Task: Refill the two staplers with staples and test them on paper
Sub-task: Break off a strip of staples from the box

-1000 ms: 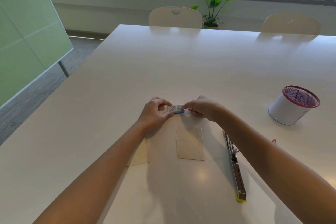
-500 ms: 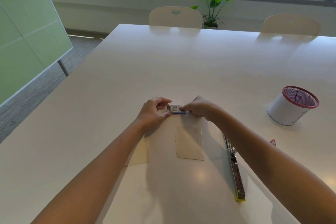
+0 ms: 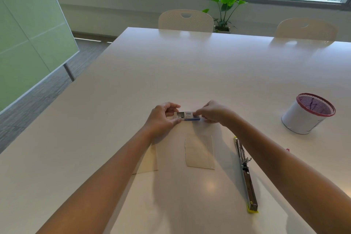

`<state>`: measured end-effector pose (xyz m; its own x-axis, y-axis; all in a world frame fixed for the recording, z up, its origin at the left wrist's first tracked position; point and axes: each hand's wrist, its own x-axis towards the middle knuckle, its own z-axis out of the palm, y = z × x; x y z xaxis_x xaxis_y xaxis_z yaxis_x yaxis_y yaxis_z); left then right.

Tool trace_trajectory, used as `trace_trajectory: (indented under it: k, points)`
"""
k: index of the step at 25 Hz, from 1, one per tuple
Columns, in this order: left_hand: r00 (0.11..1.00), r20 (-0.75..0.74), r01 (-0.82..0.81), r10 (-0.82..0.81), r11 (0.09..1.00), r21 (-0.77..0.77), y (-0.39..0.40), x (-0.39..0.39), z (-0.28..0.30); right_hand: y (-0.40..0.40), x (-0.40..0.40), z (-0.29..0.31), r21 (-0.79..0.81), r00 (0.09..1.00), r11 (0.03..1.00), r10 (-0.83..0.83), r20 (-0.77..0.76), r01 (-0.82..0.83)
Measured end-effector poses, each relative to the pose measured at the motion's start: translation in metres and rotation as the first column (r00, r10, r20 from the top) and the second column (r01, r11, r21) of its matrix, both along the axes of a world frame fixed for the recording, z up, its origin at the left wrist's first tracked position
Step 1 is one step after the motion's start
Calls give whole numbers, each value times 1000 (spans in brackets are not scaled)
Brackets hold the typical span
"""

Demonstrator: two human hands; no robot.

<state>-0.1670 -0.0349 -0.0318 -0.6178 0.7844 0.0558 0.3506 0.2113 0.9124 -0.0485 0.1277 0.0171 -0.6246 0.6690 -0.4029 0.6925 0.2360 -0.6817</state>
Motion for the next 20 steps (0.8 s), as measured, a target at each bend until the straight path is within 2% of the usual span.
trace_trajectory:
  k: [2, 3, 6, 8, 12, 16, 20]
  points:
    - [1000, 9, -9, 8, 1000, 15, 0, 1, 0, -7, 0, 5, 309, 997, 948, 76, 27, -81]
    - [1000, 12, -7, 7, 1000, 20, 0, 0, 0, -13, -1, 9, 377, 993, 920, 116, 1, -108]
    - [1000, 19, 11, -12, 1000, 27, -1, -1, 1, -33, -10, 15, 370, 978, 913, 205, -45, -174]
    - [1000, 16, 13, -14, 1000, 23, -2, -1, 2, -41, -17, 17, 403, 973, 889, 229, 18, -216]
    - [999, 34, -5, 4, 1000, 27, -2, 2, 4, -47, -27, 21, 480, 964, 838, 198, 176, -260]
    - [999, 48, -9, 7, 1000, 30, -3, 3, 4, -52, -36, 24, 513, 953, 809, 187, 237, -286]
    - [998, 64, -6, 3, 999, 37, -2, 4, 4, -55, -40, 25, 504, 953, 819, 161, 255, -273]
